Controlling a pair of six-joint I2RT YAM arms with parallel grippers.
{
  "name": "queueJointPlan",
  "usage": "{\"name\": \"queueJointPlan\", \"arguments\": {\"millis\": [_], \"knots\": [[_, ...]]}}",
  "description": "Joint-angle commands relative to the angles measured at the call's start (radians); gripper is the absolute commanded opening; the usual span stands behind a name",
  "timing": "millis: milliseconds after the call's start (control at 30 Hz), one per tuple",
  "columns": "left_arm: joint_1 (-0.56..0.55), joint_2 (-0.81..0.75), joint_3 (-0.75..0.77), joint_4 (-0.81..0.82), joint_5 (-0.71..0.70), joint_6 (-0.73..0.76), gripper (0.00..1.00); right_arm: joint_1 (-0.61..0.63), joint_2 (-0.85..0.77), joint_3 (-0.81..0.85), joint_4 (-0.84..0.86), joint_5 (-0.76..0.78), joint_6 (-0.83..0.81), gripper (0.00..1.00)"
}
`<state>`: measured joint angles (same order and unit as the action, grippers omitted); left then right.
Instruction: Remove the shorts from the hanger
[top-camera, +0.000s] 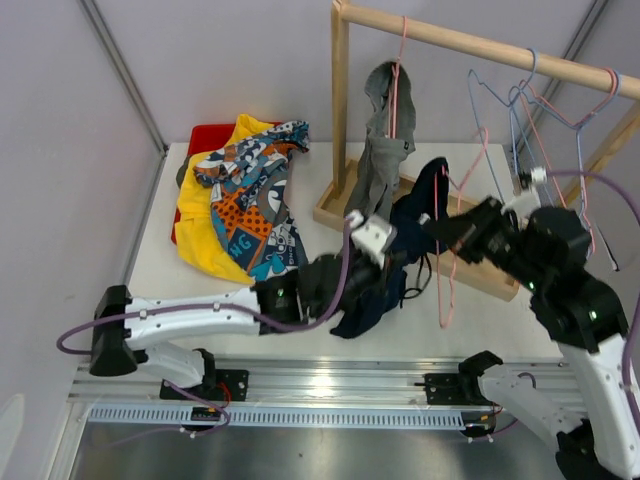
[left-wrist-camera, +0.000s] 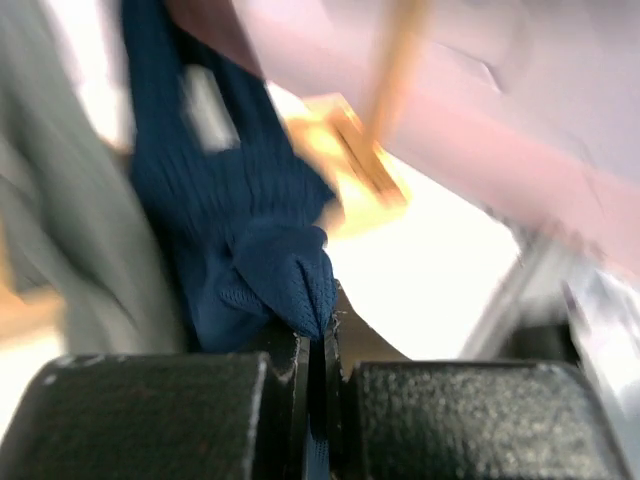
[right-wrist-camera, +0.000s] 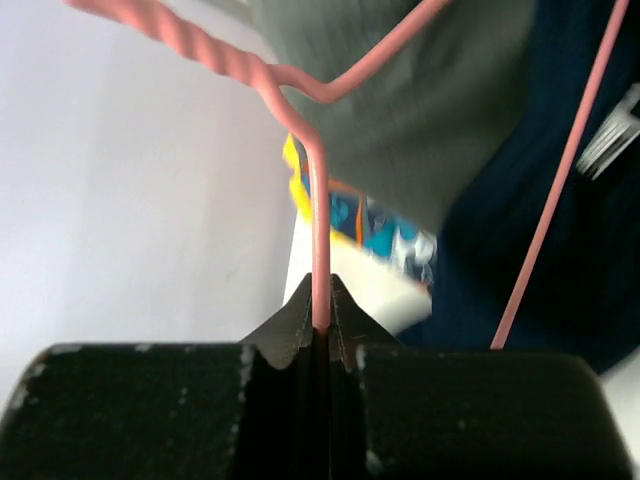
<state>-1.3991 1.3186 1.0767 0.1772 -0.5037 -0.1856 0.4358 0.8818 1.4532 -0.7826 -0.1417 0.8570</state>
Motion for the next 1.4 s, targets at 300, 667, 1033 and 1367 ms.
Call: {"name": "queueJointPlan", "arguments": {"millis": [300,667,1033,1367], "knots": [[0.131,0.139,0.415,-0.305,0.022,0.084,0.00,0.018,-0.075,0.186,-0.150,0.013,-0.025,0.00],[-0.279,-0.255,-0.006,-0.893,-0.430,-0.253,0.00,-0.139,0.319,0.562,-0.014,-0.049,-0.224,0.00],[-0.174,-0.525,0.133,-1.014,-0.668,-0.084,0.00,-0.411,0.503,0.397,0.281,-0.320,-0.098,0.00],[0.380,-0.494,0.369,-0.611,-0.339,0.396,0.00,-0.407,0.241,-0.072,0.359,-0.331,-0.087,0.00]]}}
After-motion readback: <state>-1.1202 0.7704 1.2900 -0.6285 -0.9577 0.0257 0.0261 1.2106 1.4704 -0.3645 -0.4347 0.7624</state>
